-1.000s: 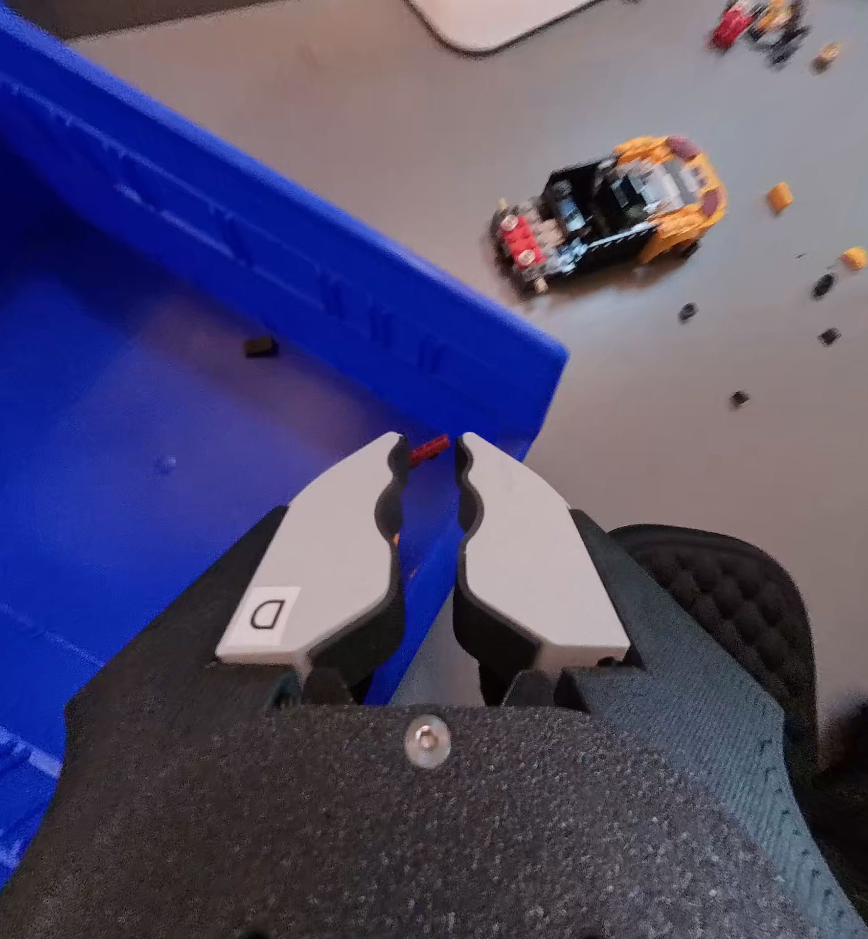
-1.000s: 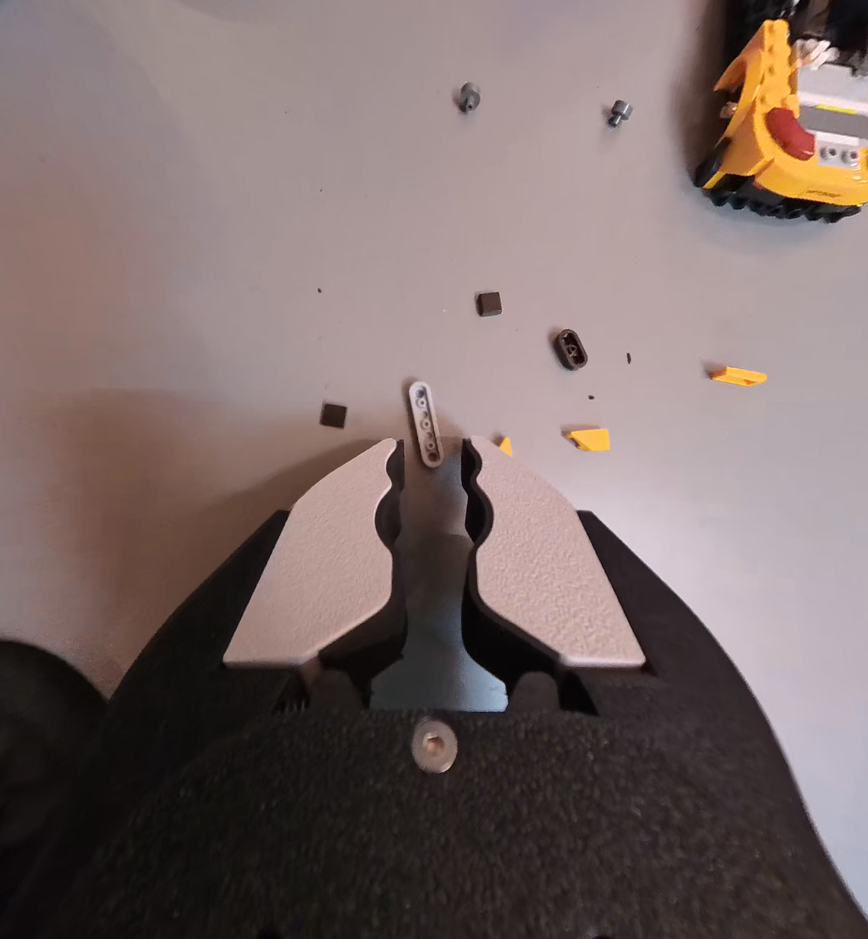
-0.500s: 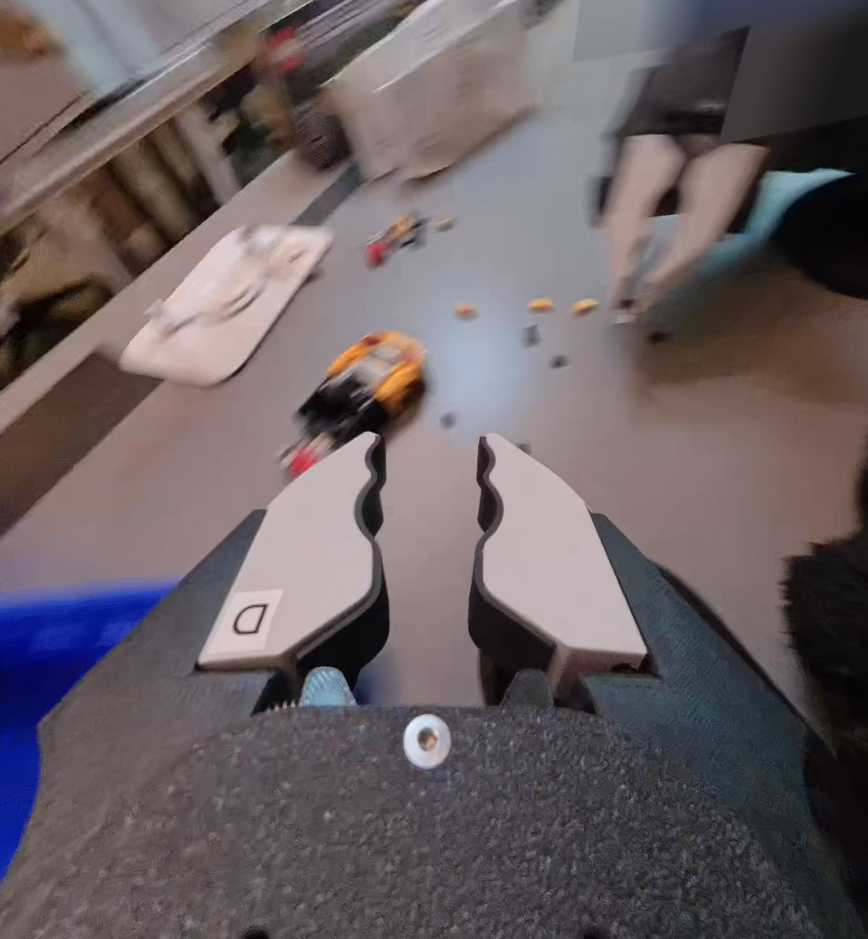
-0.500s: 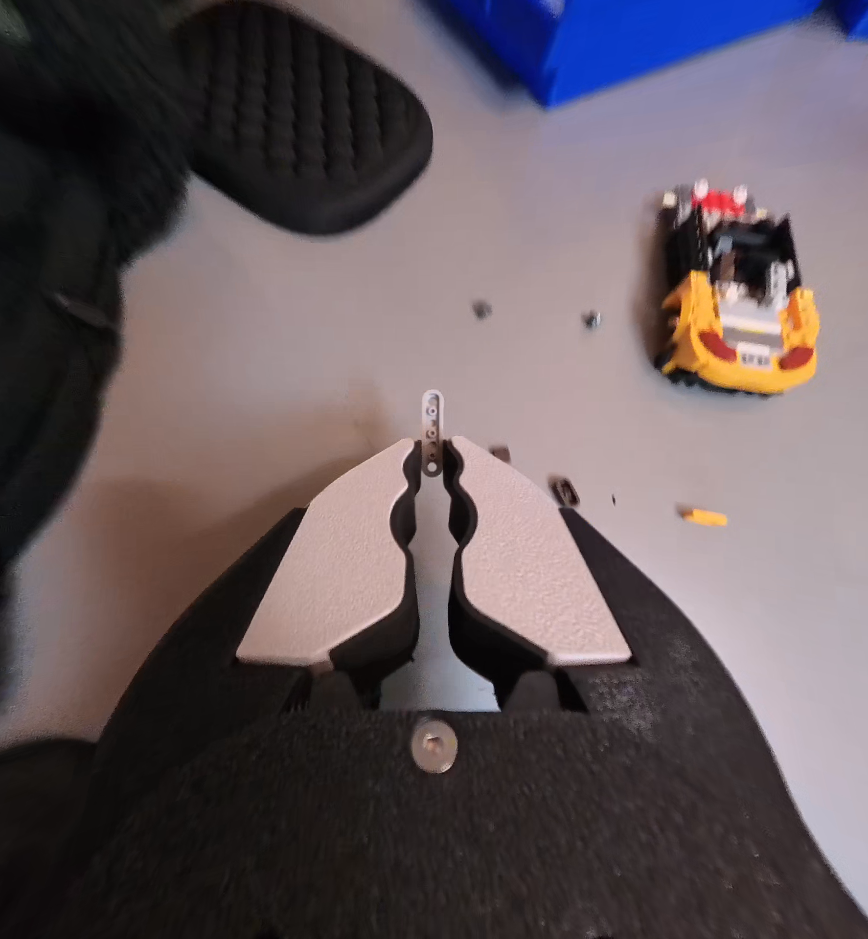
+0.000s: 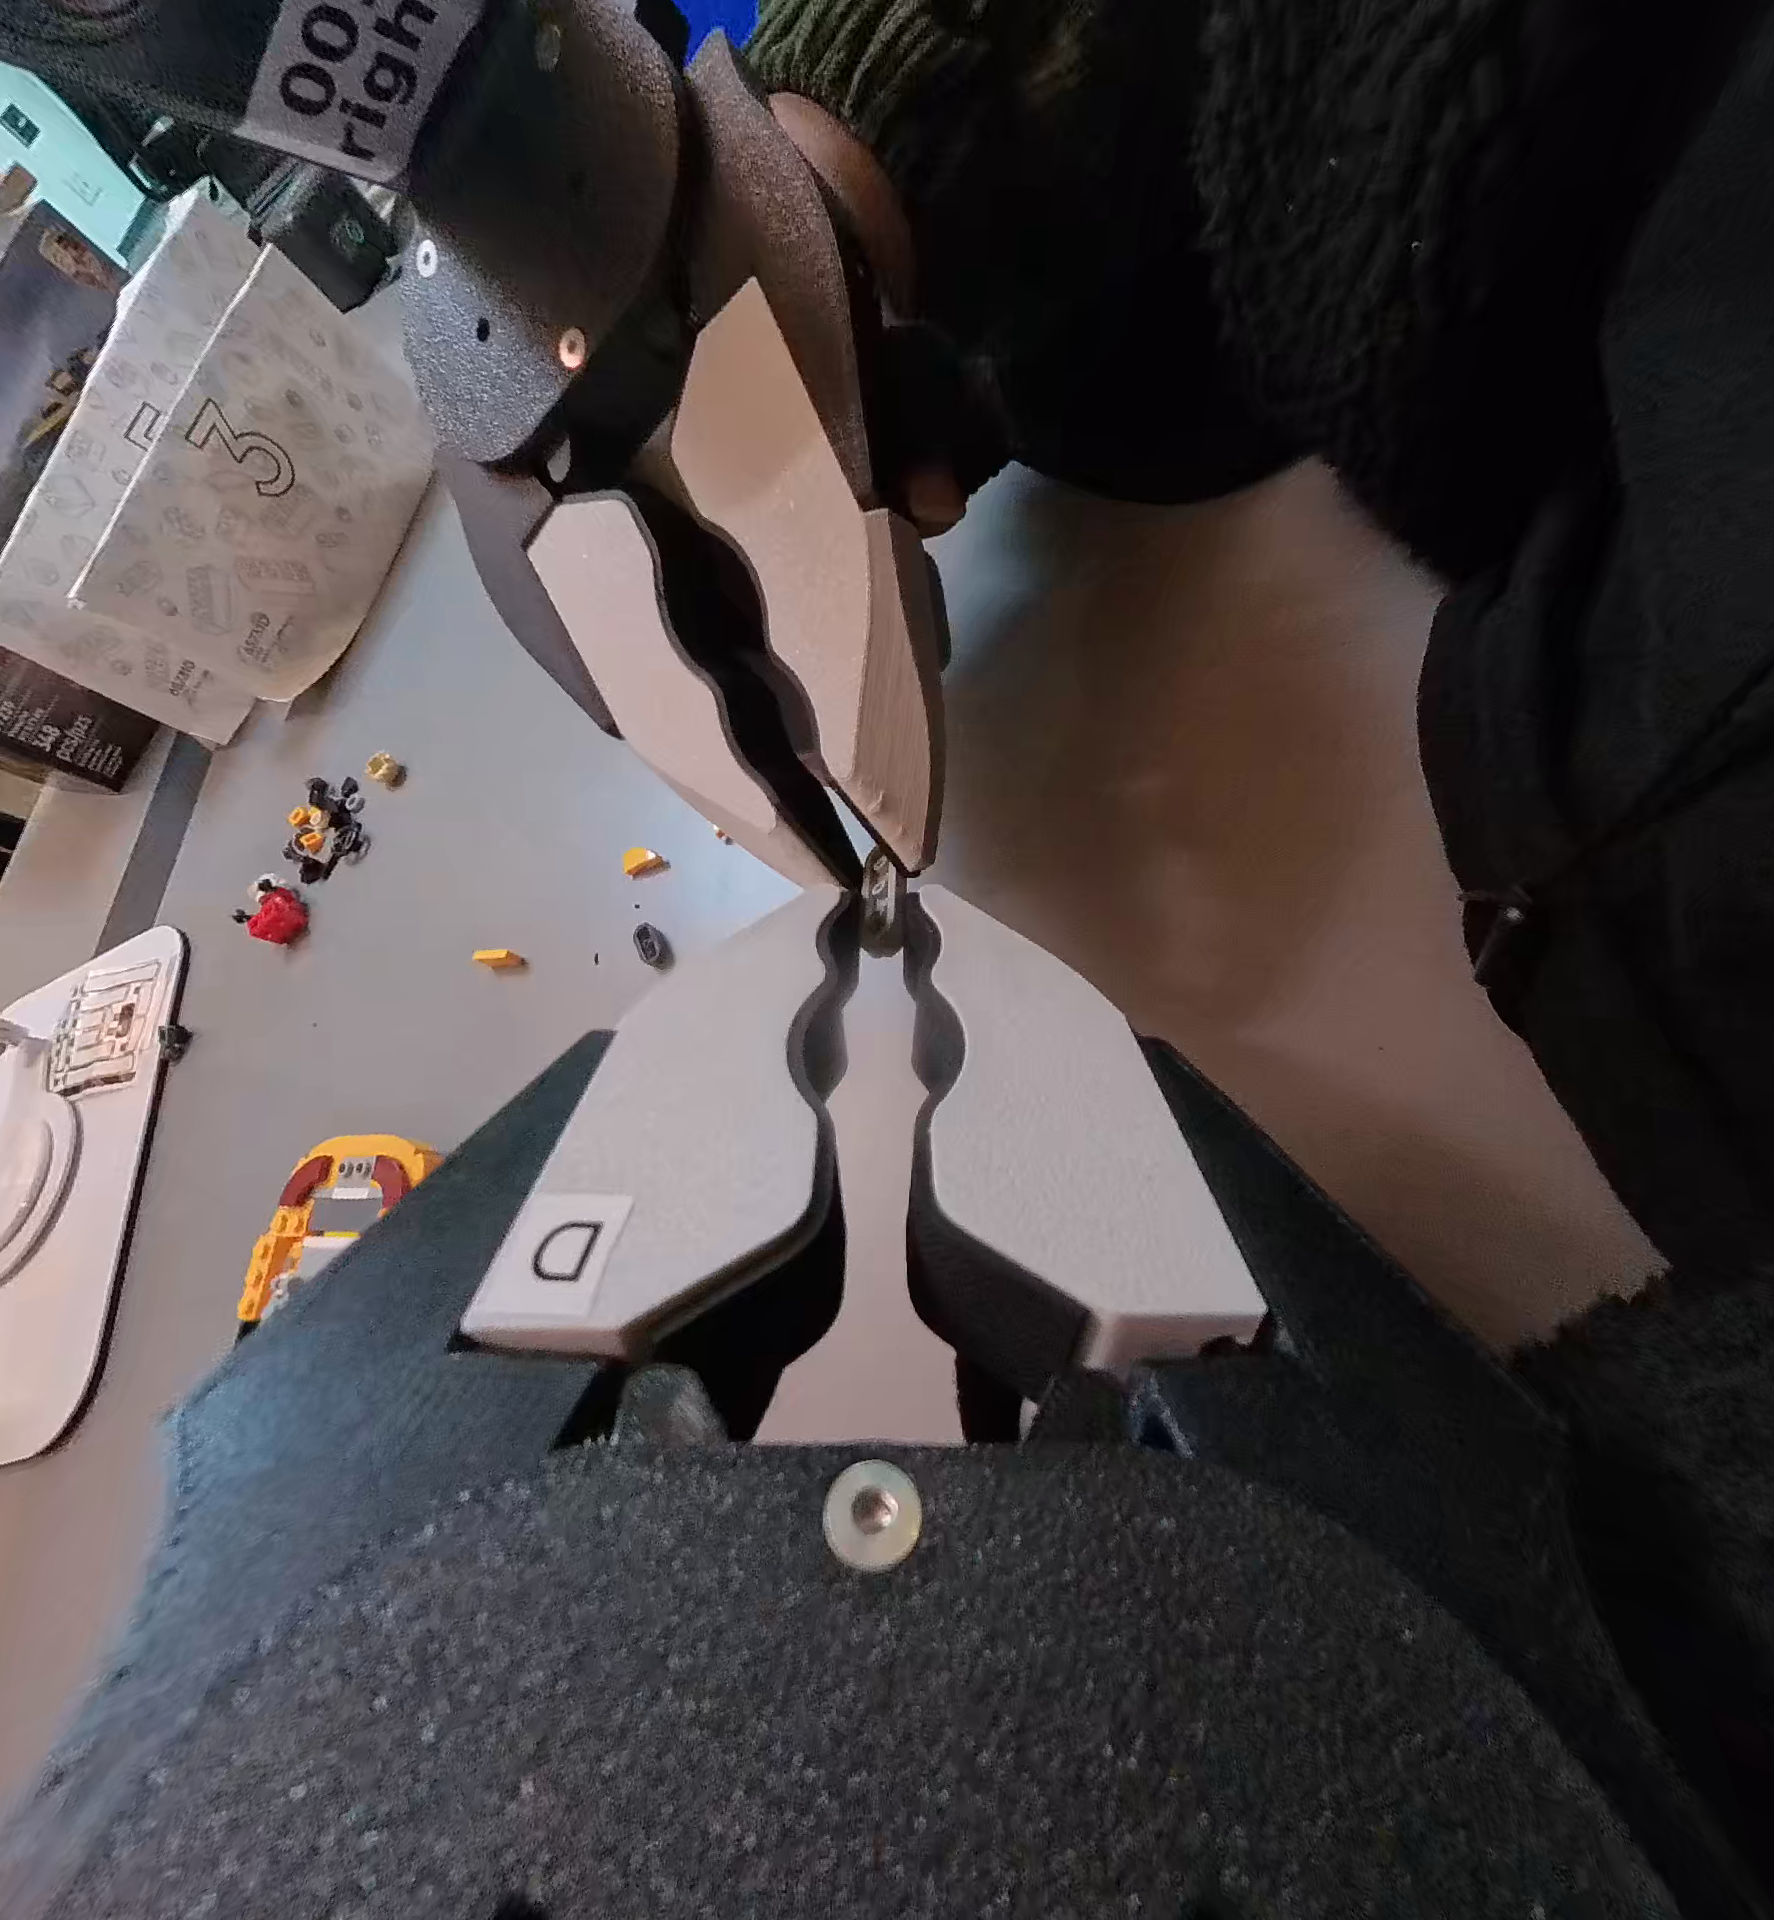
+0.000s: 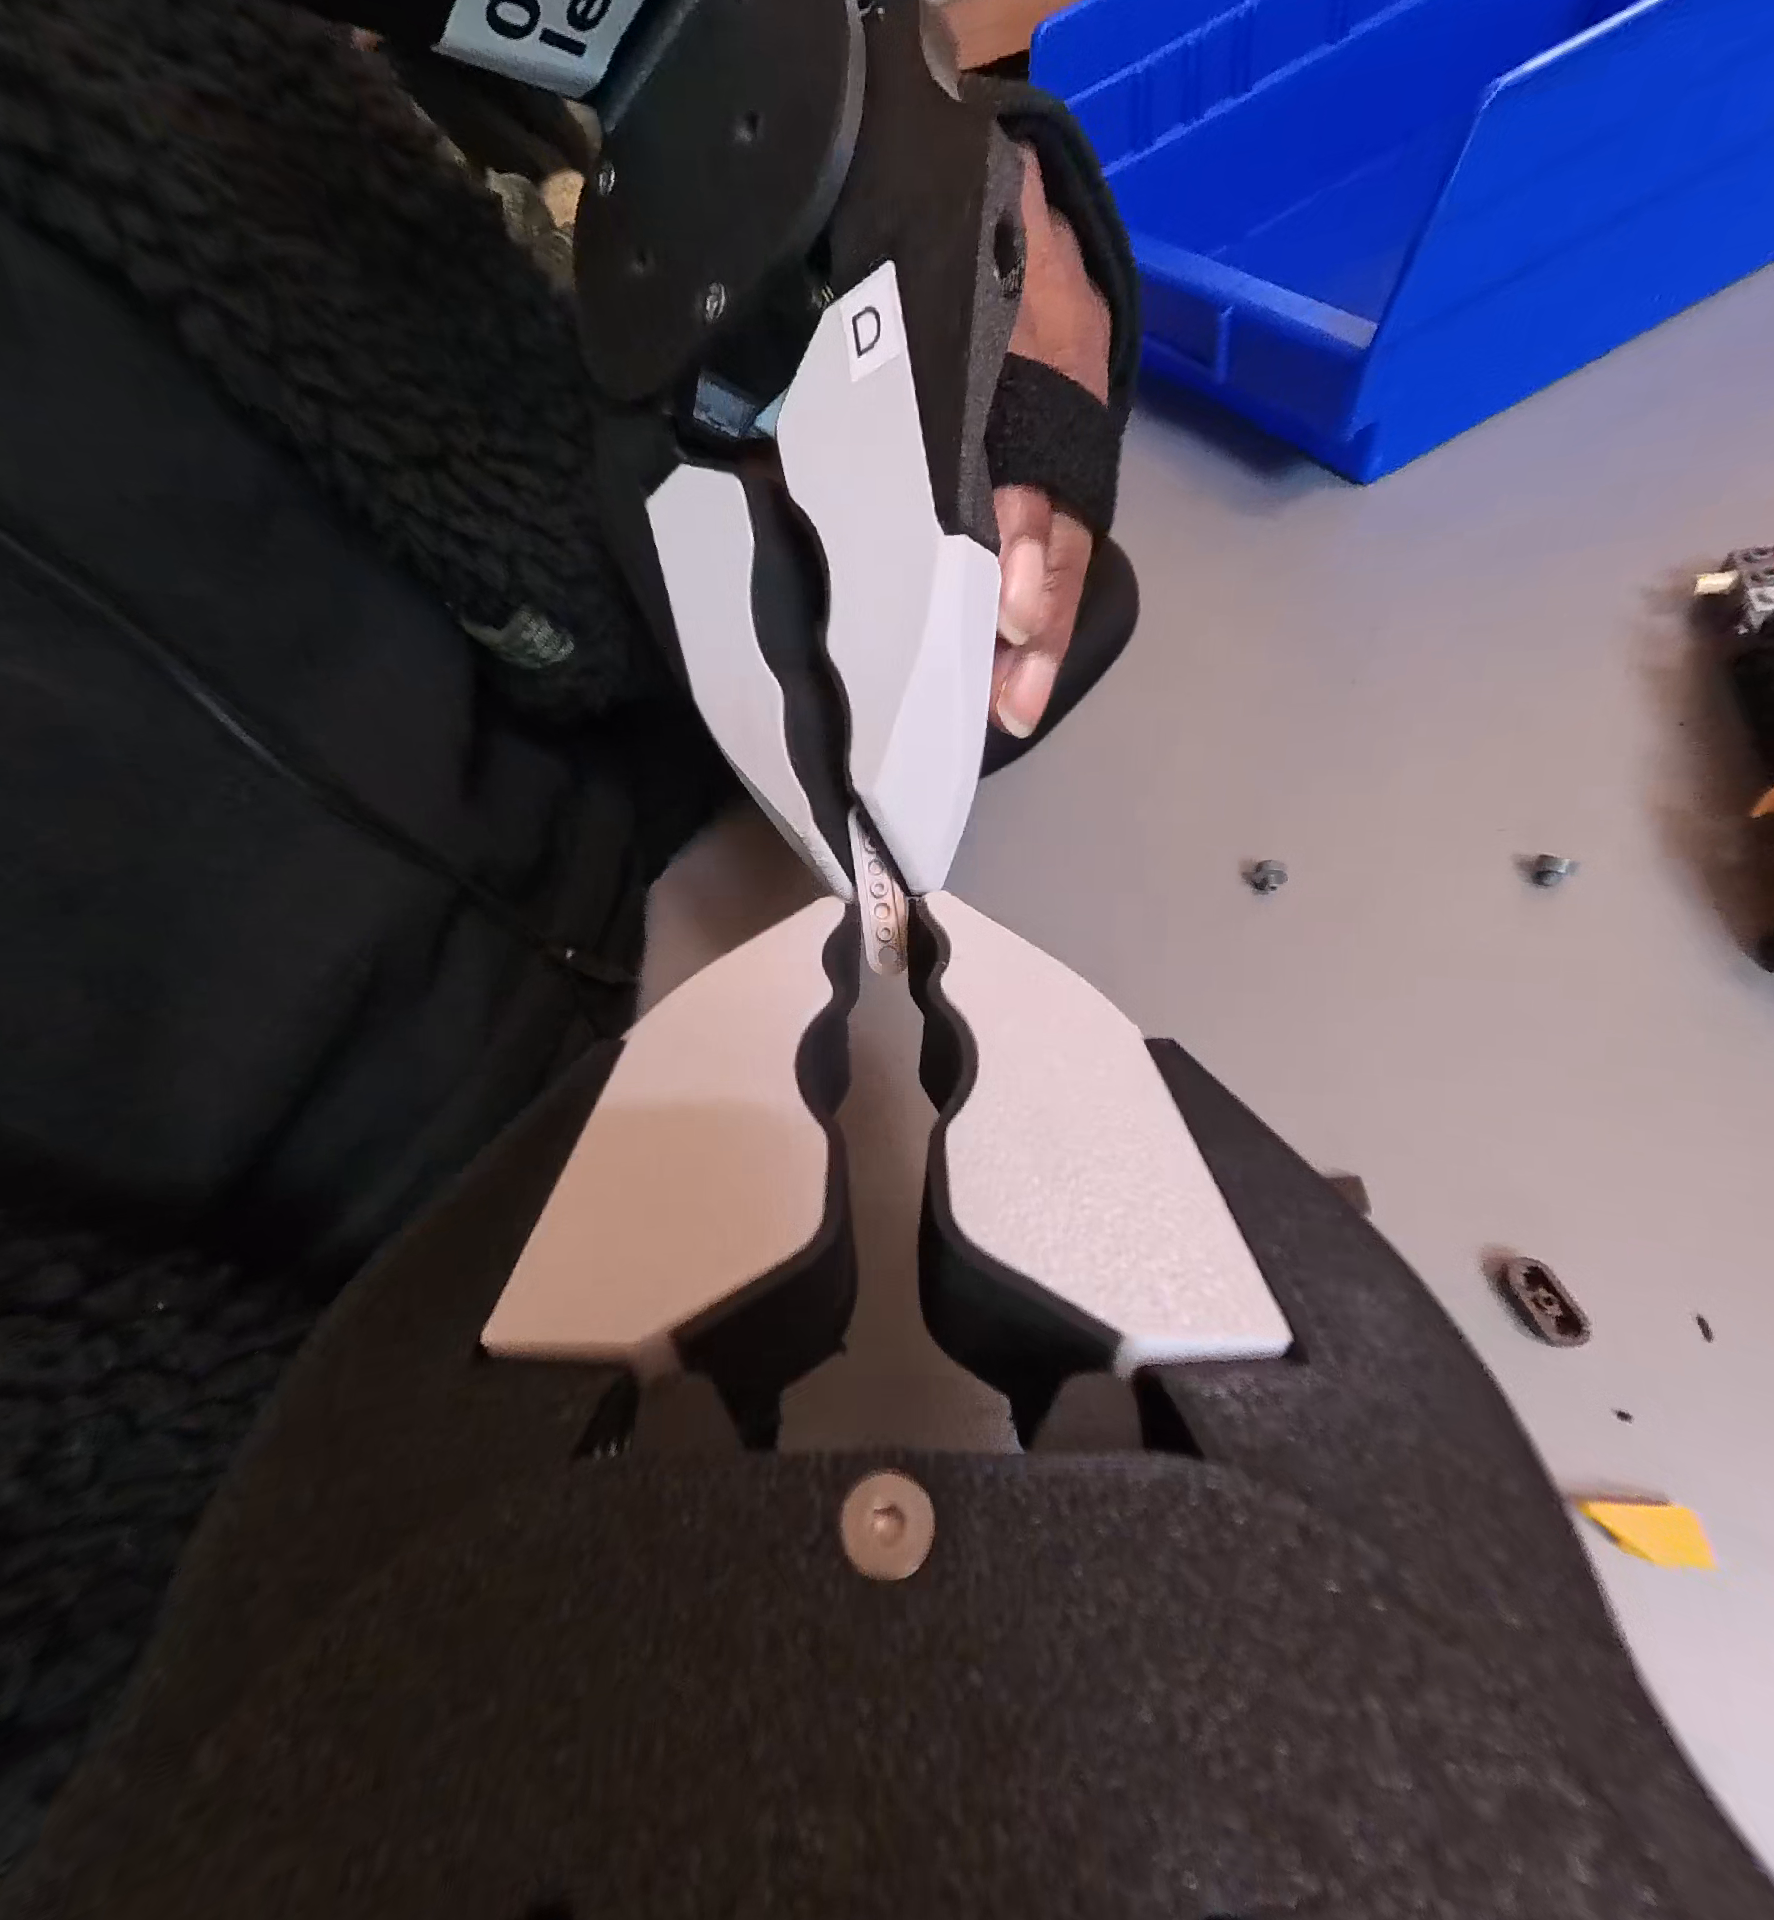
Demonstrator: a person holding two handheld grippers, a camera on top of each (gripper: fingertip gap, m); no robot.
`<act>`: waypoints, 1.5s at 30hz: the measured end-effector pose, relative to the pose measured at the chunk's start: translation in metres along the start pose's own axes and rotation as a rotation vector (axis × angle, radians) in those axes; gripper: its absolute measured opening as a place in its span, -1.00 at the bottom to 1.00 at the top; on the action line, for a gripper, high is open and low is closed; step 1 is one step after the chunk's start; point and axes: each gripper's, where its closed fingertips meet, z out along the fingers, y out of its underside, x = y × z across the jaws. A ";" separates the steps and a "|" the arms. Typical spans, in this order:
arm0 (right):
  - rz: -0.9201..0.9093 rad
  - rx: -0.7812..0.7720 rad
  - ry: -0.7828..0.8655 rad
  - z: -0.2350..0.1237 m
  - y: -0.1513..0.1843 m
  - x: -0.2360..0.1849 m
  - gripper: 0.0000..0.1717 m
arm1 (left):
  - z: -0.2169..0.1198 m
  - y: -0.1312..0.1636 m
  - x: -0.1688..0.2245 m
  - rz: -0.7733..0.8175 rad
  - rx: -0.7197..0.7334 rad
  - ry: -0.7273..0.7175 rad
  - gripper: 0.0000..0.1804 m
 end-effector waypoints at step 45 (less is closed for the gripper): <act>-0.072 -0.392 0.352 0.024 0.006 0.231 -0.08 | -0.164 0.111 -0.131 -0.782 -0.005 -0.700 -0.40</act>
